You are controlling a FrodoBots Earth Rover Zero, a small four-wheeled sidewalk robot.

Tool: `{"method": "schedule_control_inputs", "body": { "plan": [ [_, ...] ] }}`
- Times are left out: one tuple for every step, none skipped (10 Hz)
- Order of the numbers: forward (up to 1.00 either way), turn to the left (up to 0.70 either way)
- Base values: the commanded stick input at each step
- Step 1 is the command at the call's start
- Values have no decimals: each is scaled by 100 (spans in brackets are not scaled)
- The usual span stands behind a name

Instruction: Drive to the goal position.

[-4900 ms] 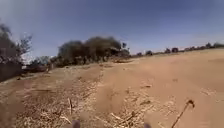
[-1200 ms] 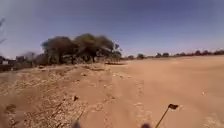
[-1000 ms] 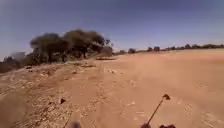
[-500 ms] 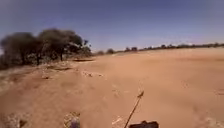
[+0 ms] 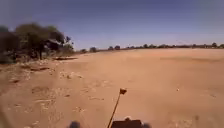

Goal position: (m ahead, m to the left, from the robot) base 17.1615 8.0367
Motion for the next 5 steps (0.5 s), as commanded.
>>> {"method": "schedule_control_inputs", "body": {
  "plan": [
    [85,0],
    [85,0],
    [85,27],
    [85,27],
    [85,27]
  ]
}}
